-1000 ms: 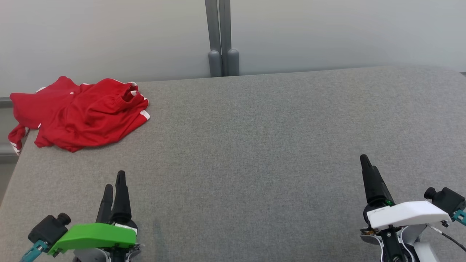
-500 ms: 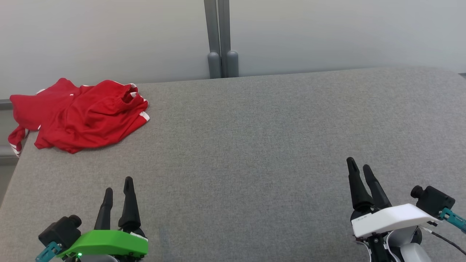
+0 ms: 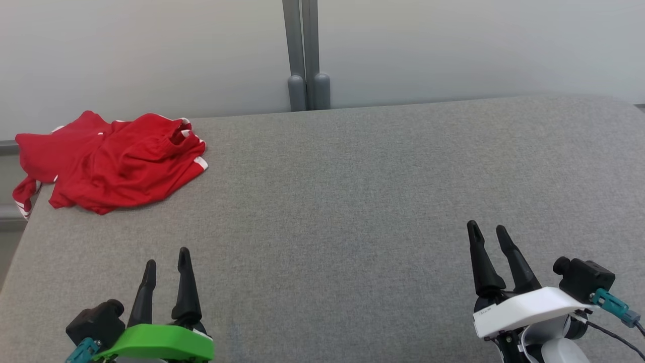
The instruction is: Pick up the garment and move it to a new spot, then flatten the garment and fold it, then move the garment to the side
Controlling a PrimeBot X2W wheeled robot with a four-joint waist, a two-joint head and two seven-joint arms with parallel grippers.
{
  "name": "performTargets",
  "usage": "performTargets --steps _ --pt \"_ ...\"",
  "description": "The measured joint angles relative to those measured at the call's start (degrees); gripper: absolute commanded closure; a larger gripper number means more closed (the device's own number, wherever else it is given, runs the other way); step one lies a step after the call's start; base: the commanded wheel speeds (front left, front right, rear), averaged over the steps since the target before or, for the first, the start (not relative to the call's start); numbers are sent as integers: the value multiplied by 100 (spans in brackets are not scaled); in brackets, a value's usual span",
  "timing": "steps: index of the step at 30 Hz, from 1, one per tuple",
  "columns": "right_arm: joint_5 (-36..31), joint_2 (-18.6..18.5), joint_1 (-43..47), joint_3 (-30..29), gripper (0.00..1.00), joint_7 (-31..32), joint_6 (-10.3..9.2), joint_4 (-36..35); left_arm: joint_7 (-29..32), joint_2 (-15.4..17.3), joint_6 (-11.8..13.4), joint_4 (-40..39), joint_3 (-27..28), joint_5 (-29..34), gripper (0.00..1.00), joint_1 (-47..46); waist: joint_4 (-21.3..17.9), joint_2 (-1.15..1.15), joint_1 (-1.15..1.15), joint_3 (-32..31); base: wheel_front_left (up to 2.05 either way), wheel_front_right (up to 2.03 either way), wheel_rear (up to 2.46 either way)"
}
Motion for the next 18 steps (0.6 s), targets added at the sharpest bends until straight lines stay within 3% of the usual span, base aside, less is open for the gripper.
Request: performTargets --steps 18 --pt "-1037 -9 82 132 0 -231 1 -43 -241 8 2 116 -58 958 0 138 -7 0 0 -75 0 0 0"
